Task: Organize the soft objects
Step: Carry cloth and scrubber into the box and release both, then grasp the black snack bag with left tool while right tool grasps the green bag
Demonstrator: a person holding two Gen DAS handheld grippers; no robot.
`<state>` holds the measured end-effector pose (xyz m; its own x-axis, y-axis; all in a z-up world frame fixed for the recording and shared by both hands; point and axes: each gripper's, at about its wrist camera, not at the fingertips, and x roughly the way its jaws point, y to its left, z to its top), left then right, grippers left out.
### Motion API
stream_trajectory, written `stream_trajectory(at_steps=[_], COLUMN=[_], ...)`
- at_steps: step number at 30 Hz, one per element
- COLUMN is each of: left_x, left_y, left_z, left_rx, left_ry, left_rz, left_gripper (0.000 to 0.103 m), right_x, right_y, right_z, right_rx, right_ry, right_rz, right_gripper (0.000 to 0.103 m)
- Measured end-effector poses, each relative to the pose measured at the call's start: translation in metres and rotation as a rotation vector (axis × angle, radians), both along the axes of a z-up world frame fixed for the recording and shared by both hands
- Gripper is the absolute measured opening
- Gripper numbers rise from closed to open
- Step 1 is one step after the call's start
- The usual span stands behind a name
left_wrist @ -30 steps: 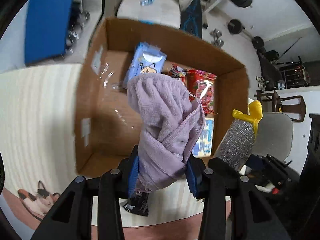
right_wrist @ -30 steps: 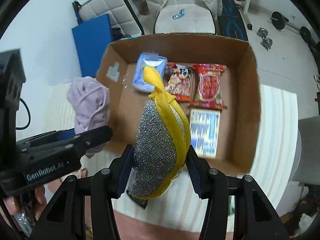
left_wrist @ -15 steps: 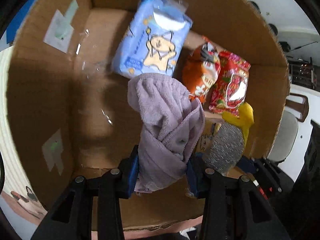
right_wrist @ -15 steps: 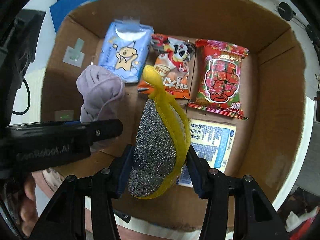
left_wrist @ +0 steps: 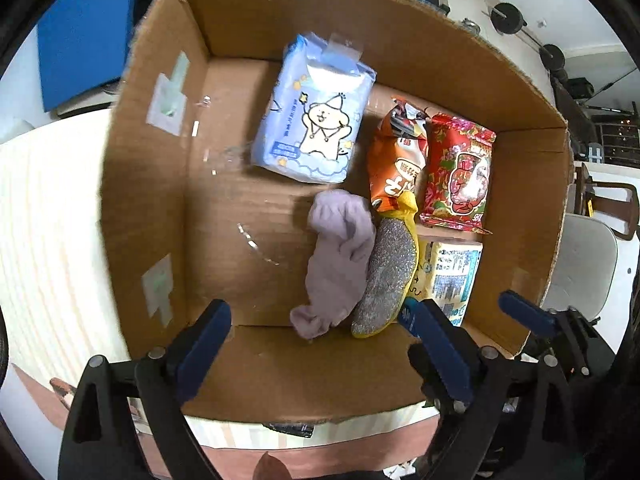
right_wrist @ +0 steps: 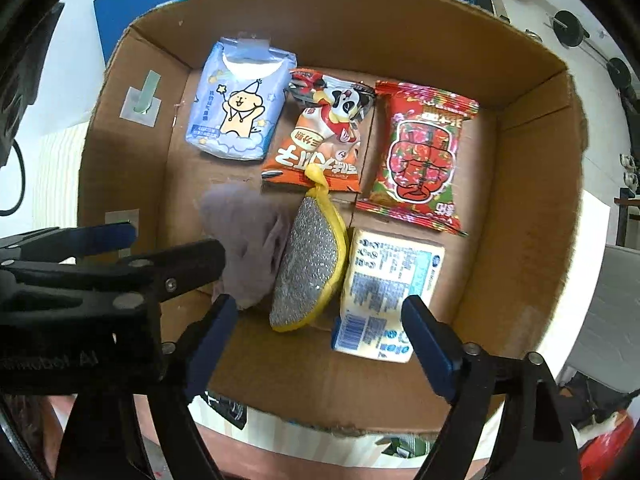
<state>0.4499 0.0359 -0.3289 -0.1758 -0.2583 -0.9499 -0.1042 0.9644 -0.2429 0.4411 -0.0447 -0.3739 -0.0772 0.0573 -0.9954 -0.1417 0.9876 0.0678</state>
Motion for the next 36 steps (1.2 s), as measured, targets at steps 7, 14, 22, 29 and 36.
stream_trajectory(at_steps=[7,14,22,29,36], left_x=[-0.019,-0.037,-0.094,-0.168,-0.196], left_y=[0.000,-0.001,-0.001,0.011,-0.005], left_z=[0.036,0.079,0.140,0.074,-0.034], left_rx=[0.039,0.081,0.271,0.219,0.196], left_ry=[-0.114,-0.216,-0.495,-0.363,-0.141], left_rz=[-0.018,-0.042,-0.041,0.002,-0.041], left_gripper=[0.095,0.095,0.095,0.095,0.081], right_x=[-0.016,-0.033,-0.086,-0.164,-0.201], right_y=[-0.007,-0.008,-0.035,-0.095,-0.131], right_z=[0.024,0.050,0.089,0.041,-0.057], right_rx=[0.016,0.041,0.074,-0.043,-0.061], right_ry=[-0.049,-0.098,-0.193,-0.149,0.002], right_rz=[-0.027,-0.050,-0.044,-0.057,-0.143], right_gripper=[0.103,0.103,0.103,0.103,0.103])
